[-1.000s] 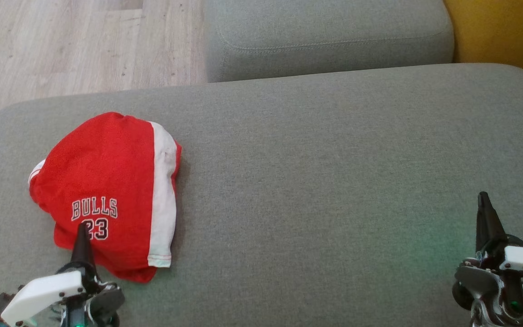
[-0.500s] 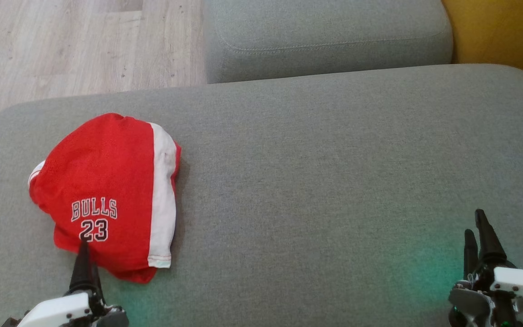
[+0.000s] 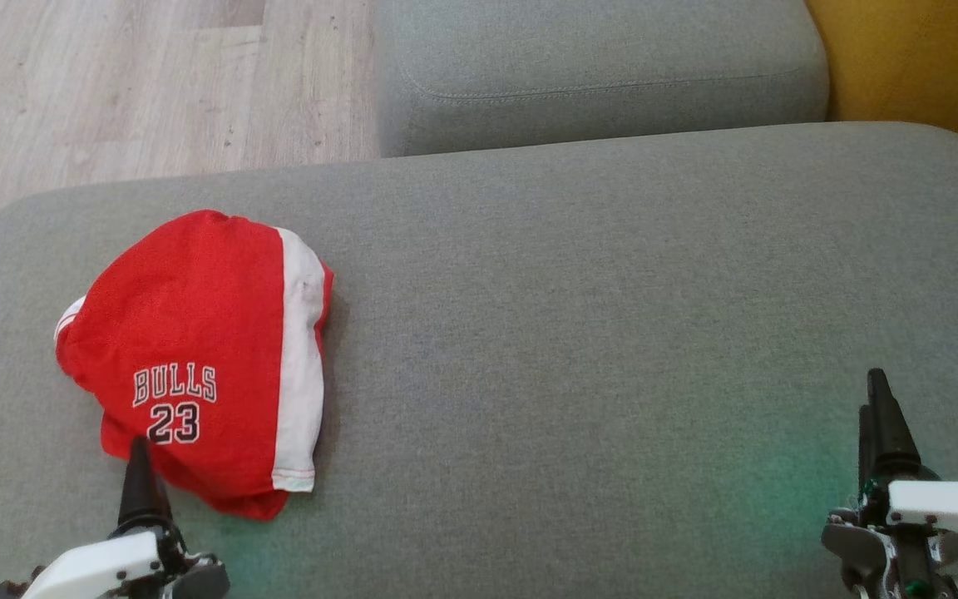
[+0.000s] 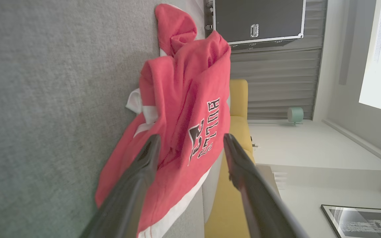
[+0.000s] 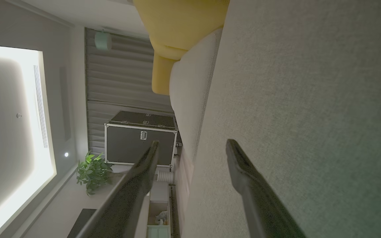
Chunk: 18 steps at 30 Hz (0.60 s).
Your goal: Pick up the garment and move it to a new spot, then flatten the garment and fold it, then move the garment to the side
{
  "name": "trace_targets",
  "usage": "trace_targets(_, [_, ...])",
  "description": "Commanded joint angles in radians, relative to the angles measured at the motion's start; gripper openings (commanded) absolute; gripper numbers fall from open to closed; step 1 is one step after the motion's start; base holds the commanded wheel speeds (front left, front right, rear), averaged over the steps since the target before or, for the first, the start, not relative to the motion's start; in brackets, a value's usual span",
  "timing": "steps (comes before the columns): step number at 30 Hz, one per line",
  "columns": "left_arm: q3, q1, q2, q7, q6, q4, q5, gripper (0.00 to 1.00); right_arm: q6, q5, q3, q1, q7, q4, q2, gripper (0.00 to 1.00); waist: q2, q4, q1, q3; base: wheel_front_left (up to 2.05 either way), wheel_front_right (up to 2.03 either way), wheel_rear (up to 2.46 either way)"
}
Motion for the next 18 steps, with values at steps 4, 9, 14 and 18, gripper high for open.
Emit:
trace_targets(4, [0.033,-0.028,0.006,-0.018,-0.002,-0.044,0.044,1.0,0.0,-0.095,0.015,-0.046,-0.021,-0.062,-0.005,1.0,-0.0001,-0.002,0.0,-0.001,0.0,0.0,0.0])
trace_targets(9, [0.063,-0.035,0.006,-0.033,-0.002,-0.065,0.12,1.0,0.0,-0.192,0.024,-0.05,-0.035,-0.091,-0.005,1.0,-0.0001,-0.004,0.0,0.0,0.0,0.0,0.0])
trace_targets(14, [0.074,-0.043,0.006,-0.047,0.001,-0.093,0.192,1.0,0.0,-0.293,0.037,-0.054,-0.05,-0.114,-0.006,1.0,-0.0001,-0.006,0.0,0.001,0.0,0.0,0.0])
trace_targets(18, [0.061,-0.044,0.007,-0.059,0.007,-0.129,0.269,1.0,0.0,-0.371,0.045,-0.058,-0.062,-0.138,-0.006,1.0,-0.0001,-0.007,0.0,0.0,0.0,0.0,0.0])
